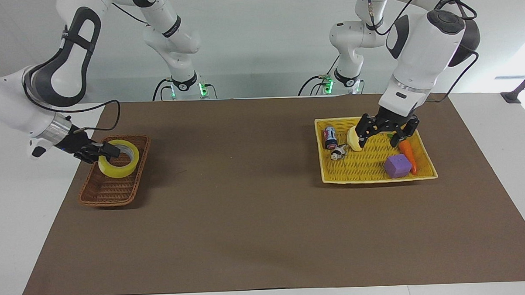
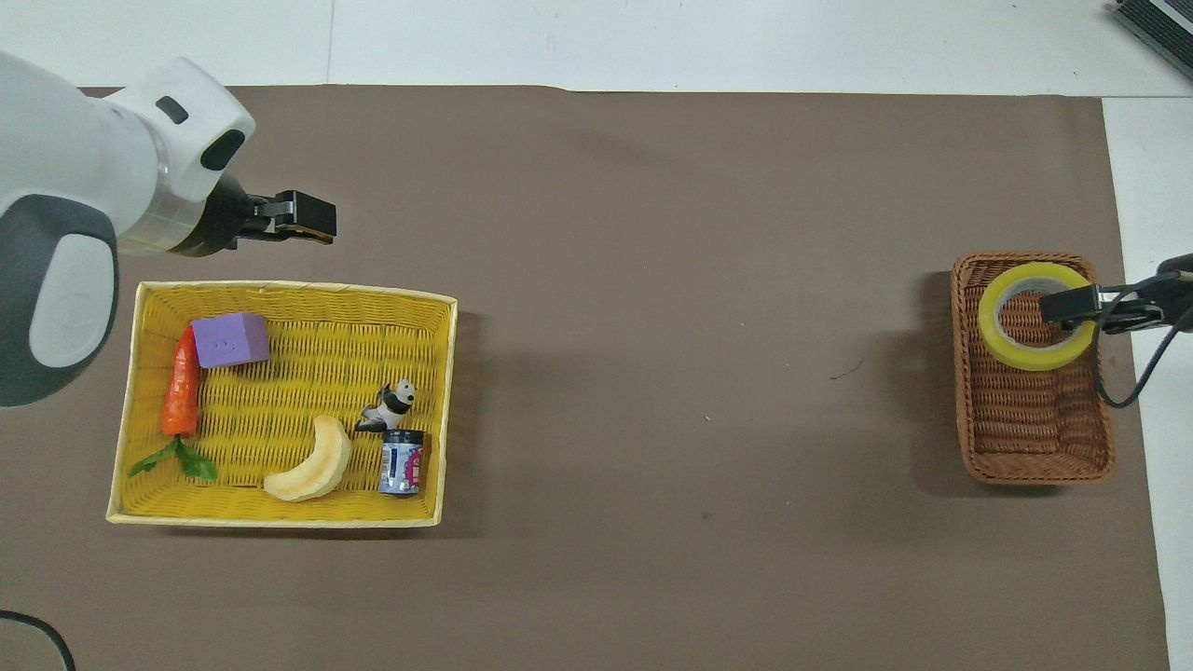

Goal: Move tape to another basket
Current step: 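Lower the tape into the wicker basket while the left gripper withdraws, then open the right gripper and release the tape in the wicker basket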

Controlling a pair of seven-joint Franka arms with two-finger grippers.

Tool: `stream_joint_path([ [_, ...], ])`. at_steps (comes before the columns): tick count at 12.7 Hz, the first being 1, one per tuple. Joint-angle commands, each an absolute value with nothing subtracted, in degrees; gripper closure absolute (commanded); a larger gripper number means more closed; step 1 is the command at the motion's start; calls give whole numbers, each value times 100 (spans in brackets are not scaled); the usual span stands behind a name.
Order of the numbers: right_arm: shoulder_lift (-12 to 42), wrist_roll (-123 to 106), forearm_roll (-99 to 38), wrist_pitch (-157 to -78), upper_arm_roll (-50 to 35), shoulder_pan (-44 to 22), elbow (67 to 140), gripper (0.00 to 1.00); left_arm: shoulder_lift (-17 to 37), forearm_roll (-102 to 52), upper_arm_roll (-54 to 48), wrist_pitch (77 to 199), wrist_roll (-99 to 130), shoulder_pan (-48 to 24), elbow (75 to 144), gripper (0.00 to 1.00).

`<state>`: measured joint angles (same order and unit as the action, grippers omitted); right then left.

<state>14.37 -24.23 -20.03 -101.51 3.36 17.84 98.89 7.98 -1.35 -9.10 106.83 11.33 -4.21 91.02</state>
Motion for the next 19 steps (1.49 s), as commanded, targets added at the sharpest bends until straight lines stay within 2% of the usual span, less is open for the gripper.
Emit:
stream_joint_path([
  [1,1590,-2961,-1890,-10247,264,2047,9949,100,703,9,-976,10250,574,95,9097,0],
  [4,1626,-3006,-1881,-10545,272,2109,10413,100,555,-9,-967,9784,88,474,9079,0],
  [7,1705,-3154,-1881,-10925,272,2136,10652,100,396,-9,-949,9545,141,483,9149,0],
  [8,1696,-3173,-1881,-10951,272,2127,10678,95,396,-9,-958,9545,106,431,9149,0],
  [9,1696,-3173,-1872,-10960,272,2118,10722,78,396,-9,-975,9545,105,396,9141,0],
  [10,1696,-3173,-1855,-10969,272,2118,10731,45,404,-9,-976,9580,97,361,9123,0],
  [11,1696,-3190,-1854,-10969,272,2118,10723,7,413,-9,-984,9624,88,369,9123,0],
  [12,1696,-3208,-1854,-10969,272,2136,10697,0,404,-9,-984,9581,88,387,9132,0],
  [19,1591,-3384,-1925,-10758,220,2136,10135,0,369,0,-871,9203,79,352,9044,0],
])
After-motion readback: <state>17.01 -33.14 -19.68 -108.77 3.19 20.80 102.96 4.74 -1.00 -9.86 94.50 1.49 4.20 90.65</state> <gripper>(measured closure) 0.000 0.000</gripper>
